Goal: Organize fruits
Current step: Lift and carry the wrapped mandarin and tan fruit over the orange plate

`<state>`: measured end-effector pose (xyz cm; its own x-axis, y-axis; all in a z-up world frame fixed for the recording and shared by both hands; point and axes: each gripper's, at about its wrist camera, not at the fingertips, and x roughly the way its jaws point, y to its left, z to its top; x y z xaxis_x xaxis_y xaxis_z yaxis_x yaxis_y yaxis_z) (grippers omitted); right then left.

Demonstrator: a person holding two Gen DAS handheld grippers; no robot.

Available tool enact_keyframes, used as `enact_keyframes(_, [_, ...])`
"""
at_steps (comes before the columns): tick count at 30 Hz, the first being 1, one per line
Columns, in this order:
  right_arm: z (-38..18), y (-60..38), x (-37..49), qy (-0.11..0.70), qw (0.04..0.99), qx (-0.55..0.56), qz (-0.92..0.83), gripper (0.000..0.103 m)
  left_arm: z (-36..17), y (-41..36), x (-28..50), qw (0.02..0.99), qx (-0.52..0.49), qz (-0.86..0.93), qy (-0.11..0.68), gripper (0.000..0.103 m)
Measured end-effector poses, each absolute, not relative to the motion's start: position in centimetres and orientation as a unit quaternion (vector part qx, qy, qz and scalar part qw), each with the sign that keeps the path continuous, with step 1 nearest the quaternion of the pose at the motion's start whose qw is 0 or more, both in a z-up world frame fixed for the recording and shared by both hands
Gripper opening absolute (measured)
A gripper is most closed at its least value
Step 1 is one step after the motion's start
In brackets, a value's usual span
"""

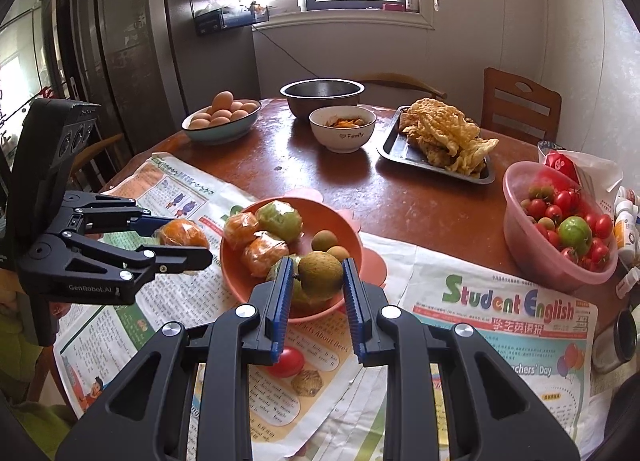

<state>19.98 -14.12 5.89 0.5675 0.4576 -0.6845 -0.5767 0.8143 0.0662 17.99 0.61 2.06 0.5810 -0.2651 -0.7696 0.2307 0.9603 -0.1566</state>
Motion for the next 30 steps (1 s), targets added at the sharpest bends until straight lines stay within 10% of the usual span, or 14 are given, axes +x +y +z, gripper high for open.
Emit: enact_keyframes(30, [2.9, -12.8, 24.8, 0.395, 0.869, -0.083, 0.285, 0.024, -1.0, -1.7, 20.6, 0.872, -0.014, -0.165, 0.461, 0.033])
